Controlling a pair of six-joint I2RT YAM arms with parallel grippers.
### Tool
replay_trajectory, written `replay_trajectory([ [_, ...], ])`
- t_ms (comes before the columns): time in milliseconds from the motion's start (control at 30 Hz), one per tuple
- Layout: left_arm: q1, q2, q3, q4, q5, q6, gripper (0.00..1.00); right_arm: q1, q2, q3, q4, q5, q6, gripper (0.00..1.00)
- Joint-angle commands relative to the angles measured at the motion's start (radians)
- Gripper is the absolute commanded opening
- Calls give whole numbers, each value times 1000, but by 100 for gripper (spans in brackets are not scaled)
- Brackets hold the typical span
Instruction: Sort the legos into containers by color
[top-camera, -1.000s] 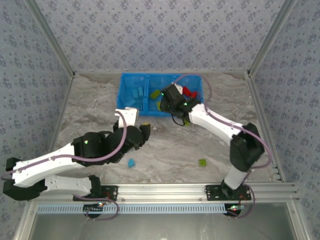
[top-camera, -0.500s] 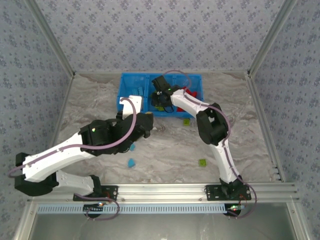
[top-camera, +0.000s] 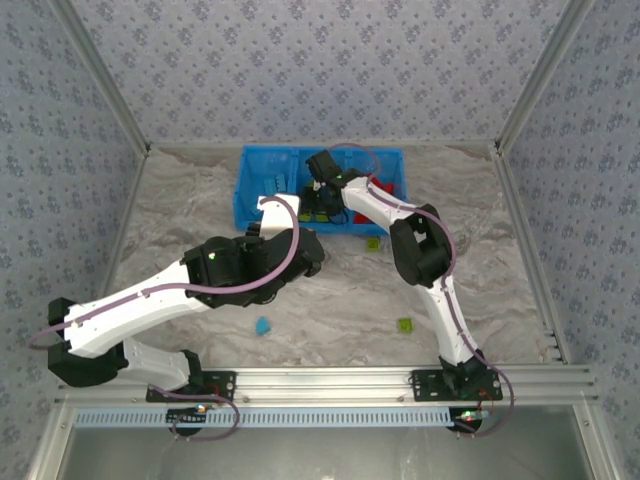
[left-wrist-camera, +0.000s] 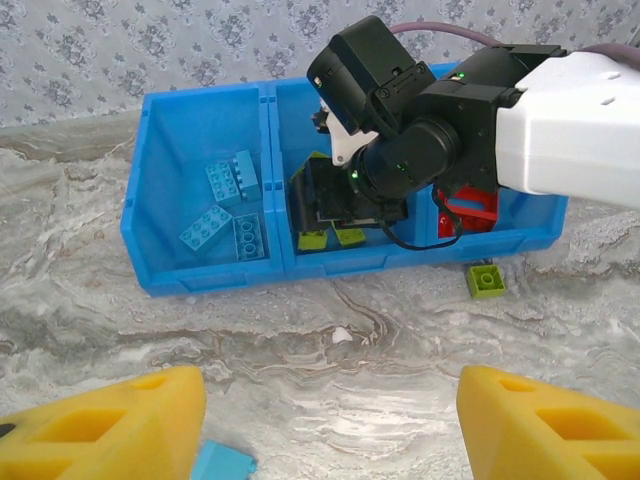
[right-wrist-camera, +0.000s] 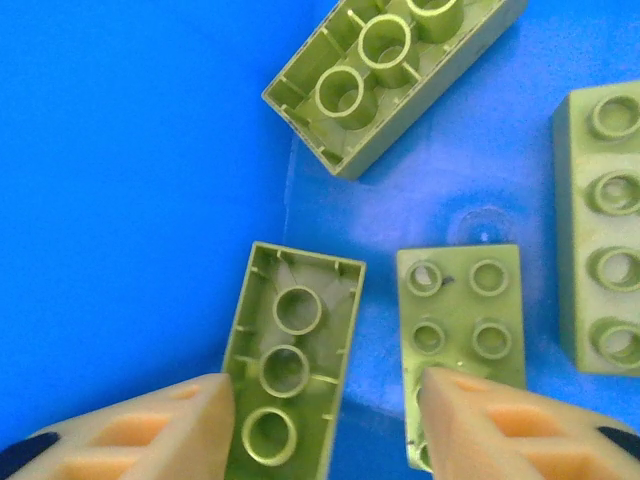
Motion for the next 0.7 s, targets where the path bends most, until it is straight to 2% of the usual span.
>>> replay_trajectory([
  [0, -6, -2, 10, -3, 1, 2, 67, 0, -42, -11, -13, -8, -17, 59],
  [100, -14, 7, 23, 10, 11, 14, 68, 2, -66, -17, -15, 4, -24, 59],
  [233, -12, 6, 29, -32, 0, -34, 68, 17, -147, -62, 0, 74, -45, 59],
  [333, -14, -17, -2, -84, -2, -109, 68, 34, -305, -207, 102, 177, -48, 62],
  [433, 8, -40, -76, -154, 25, -224, 68, 62, -510, -454, 308, 231, -58, 62],
  [533, 96, -59, -215, -172, 163, -346, 71, 130, -695, -703, 488, 266, -124, 62],
  [667, 265, -144, -482, -36, 397, -428, 72, 329, -939, -1051, 726, 360, -298, 65],
])
